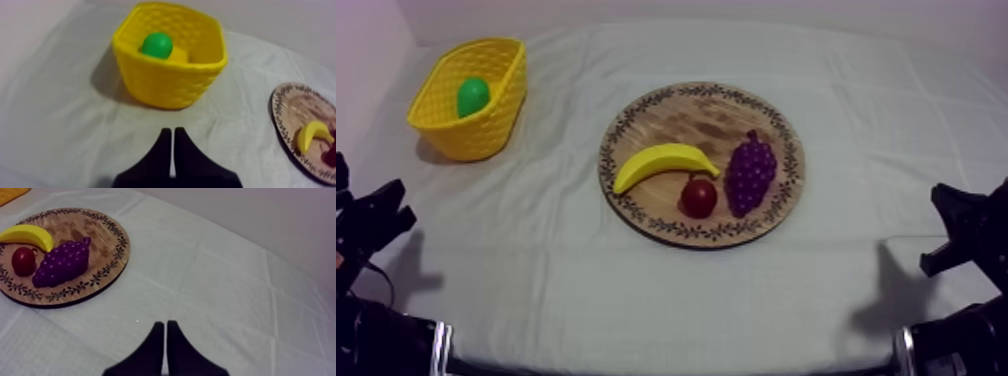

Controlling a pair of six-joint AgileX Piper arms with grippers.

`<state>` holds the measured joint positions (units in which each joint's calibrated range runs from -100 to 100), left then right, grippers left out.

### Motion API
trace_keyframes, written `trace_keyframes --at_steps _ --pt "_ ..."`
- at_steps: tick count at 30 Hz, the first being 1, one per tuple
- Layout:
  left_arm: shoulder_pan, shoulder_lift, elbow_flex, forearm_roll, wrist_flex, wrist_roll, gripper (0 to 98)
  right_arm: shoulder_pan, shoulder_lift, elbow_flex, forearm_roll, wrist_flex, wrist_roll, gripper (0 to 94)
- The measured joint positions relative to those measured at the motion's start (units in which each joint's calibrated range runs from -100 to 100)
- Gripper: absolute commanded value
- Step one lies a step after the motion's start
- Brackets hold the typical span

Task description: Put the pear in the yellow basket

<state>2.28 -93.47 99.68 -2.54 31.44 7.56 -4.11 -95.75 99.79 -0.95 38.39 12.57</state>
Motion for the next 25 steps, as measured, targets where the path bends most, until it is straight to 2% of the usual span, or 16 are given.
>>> trace_keyframes --at_steps 5,8,11,14,21,25 --pt "0.56 -5.61 0.15 0.27 0.42 -6.43 0.1 -0.07 0.00 0.00 0.00 0.00 0.00 0.3" --pt "0.52 -6.28 0.15 0.32 0.52 -7.94 0.1 -0.11 0.00 0.00 0.00 0.00 0.00 0.3" --pt "0.52 -6.53 0.15 0.32 0.52 -8.02 0.1 -0.11 0.00 0.00 0.00 0.00 0.00 0.3" --pt "0.52 -6.53 0.15 0.36 0.52 -6.33 0.1 -0.11 0.00 0.00 0.00 0.00 0.00 0.3" --pt "0.52 -6.53 0.15 0.39 0.52 2.02 0.1 -0.11 0.00 0.00 0.00 0.00 -0.03 0.3" --pt "0.52 -6.53 0.19 0.39 0.52 4.77 0.1 -0.11 0.00 0.00 0.00 0.00 -0.03 0.3"
